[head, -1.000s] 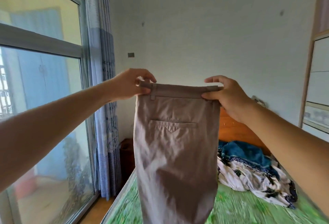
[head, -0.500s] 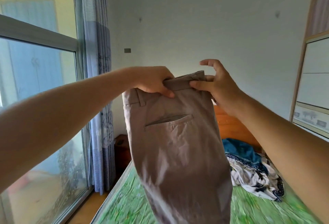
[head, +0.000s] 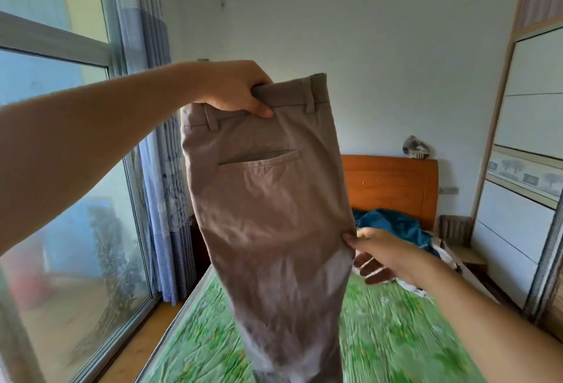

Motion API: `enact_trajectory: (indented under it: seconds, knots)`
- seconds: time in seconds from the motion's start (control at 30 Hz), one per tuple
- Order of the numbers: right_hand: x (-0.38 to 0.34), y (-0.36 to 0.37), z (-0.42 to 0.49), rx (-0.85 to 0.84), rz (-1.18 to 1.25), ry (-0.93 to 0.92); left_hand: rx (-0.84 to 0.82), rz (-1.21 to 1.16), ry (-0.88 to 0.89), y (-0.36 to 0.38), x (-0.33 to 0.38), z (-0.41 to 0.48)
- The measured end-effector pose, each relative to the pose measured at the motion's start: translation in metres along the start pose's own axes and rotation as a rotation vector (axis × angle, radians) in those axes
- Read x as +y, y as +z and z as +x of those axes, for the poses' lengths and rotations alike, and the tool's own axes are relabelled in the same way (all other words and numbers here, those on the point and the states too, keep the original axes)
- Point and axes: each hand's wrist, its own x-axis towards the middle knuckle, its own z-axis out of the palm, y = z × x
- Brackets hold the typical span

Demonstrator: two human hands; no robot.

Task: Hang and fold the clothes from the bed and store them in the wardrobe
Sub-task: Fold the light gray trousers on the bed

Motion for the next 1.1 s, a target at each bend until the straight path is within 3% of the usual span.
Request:
enact_trajectory:
  seconds: [0.17,0.23,0.33,0.53,0.7,0.87,0.97,1.0,1.1]
  knots:
    - [0.019,0.052,0.003,-0.059,0.768,-0.116,-0.062,0.057,-0.068,-0.002,0.007,-0.008]
    - [0.019,0.062,0.000,-0.225,0.963,-0.057,-0.068,0.066,-0.106,-0.002,0.006,-0.015]
    - [0.029,0.080,-0.006,-0.501,0.918,0.034,-0.091,0.073,-0.153,-0.002,0.005,-0.030]
    - [0.024,0.105,-0.002,-0.338,1.057,-0.017,-0.136,0.101,-0.244,-0.010,-0.005,-0.070]
    - [0.007,0.097,-0.022,-0.381,0.878,-0.114,-0.105,0.107,-0.302,-0.029,-0.010,-0.105]
    - [-0.019,0.068,-0.060,-0.096,0.042,-0.376,-0.058,0.116,-0.276,-0.051,-0.006,-0.130]
    - [-0.047,0.048,-0.093,-0.004,-0.390,-0.402,-0.026,0.094,-0.210,-0.056,0.009,-0.140]
    - [-0.062,0.045,-0.109,0.004,-0.372,-0.425,-0.018,0.088,-0.179,-0.056,0.016,-0.142]
    - [-0.127,0.054,-0.156,0.029,0.017,-0.603,-0.032,0.027,-0.097,-0.056,0.042,-0.152]
